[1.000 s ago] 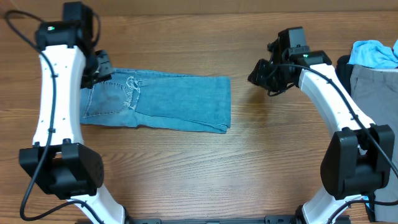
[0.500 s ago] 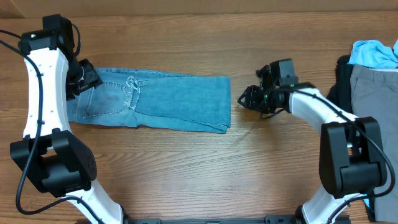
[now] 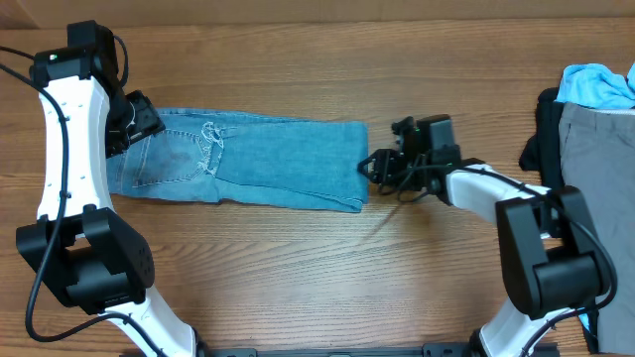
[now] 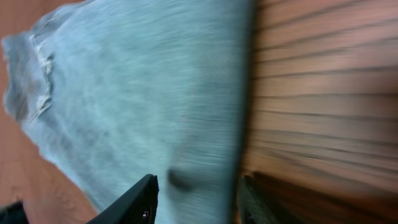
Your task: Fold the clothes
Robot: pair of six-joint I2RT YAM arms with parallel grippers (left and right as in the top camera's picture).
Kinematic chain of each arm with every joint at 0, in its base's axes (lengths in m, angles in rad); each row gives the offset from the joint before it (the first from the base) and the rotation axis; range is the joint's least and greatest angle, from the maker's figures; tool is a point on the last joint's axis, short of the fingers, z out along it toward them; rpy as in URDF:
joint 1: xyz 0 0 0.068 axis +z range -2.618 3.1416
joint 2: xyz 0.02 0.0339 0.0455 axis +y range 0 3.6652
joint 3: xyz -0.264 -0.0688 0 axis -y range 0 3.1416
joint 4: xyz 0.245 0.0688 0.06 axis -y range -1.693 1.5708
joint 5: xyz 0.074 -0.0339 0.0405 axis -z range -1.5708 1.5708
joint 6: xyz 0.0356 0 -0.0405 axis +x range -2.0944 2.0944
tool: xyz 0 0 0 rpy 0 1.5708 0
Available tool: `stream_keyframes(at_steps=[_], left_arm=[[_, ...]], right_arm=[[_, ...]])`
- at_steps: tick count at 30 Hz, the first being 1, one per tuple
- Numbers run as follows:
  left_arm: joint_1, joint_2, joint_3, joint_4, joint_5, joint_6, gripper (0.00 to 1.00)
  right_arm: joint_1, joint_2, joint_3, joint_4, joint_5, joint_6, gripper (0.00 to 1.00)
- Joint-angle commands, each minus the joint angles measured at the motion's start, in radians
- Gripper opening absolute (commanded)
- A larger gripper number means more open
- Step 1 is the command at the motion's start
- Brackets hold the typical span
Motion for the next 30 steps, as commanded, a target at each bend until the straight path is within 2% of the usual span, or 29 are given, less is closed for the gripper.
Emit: stream_keyframes(at_steps=[1,7,10,17,30], left_arm=[[-0.001,0.008,-0.005,0.000,0.010,-0.010,0.67],[-0.001,0.008,-0.005,-0.008,0.010,-0.009,0.67],[-0.001,0.008,-0.005,-0.012,0.010,-0.009,0.67],[-0.002,0.008,-0.005,-0.009,0.010,-0.006,0.67],[-0.001,0.008,-0.005,-0.006,0.010,-0.006,0.67]], right_arm=[[0.067,0.000,-0.007,0.019,0.090,0.087,0.46],[0.129,0.000,-0.007,0.035,0.184,0.109,0.46],[0.129,0.000,-0.007,0.030,0.226,0.109,0.52],[0.116,0.000,-0.008,-0.091,0.410,0.109,0.56],[0.160,0.002,-0.009,-0.030,0.467,0.109,0.57]])
